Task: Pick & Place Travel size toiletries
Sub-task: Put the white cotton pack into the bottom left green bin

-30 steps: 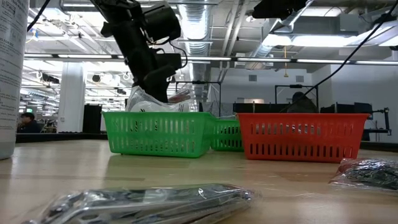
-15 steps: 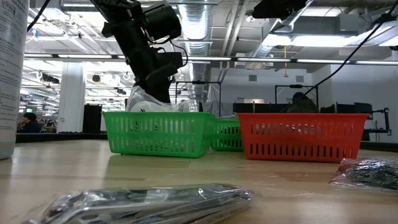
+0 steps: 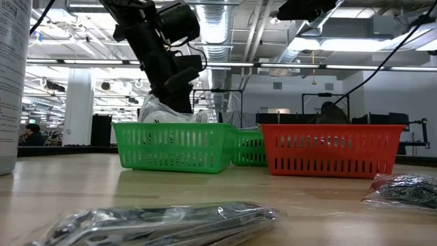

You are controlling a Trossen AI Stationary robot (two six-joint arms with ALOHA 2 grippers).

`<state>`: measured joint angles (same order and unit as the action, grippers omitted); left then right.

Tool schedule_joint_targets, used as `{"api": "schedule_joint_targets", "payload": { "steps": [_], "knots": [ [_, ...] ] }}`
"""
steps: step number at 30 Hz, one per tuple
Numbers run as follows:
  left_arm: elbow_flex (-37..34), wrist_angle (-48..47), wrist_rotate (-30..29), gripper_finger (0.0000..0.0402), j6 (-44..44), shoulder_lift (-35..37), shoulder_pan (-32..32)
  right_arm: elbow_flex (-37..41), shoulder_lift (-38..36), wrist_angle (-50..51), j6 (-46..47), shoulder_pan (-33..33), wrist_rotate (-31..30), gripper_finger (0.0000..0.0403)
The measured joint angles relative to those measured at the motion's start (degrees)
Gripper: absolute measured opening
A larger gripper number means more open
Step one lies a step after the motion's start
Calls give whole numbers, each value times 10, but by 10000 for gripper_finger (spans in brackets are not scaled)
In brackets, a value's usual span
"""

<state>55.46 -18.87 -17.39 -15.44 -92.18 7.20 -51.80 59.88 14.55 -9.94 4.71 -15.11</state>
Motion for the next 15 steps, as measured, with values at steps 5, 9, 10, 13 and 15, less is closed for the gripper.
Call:
{"api": "schedule_joint_targets", "payload": {
  "steps": [5, 9, 10, 13, 15],
  "knots": [
    [0, 8, 0, 144, 0, 0, 0, 0, 0, 0, 0, 0, 0, 131],
    [0, 16, 0, 163, 0, 0, 0, 0, 0, 0, 0, 0, 0, 131],
    [0, 17, 0, 166, 1, 0, 0, 0, 0, 0, 2, 0, 0, 131],
    [0, 21, 0, 172, 0, 0, -1, 0, 0, 0, 27, -10, 0, 131],
    [0, 23, 0, 173, 0, 0, -1, 0, 0, 4, 60, -28, 0, 131]
  ]
}}
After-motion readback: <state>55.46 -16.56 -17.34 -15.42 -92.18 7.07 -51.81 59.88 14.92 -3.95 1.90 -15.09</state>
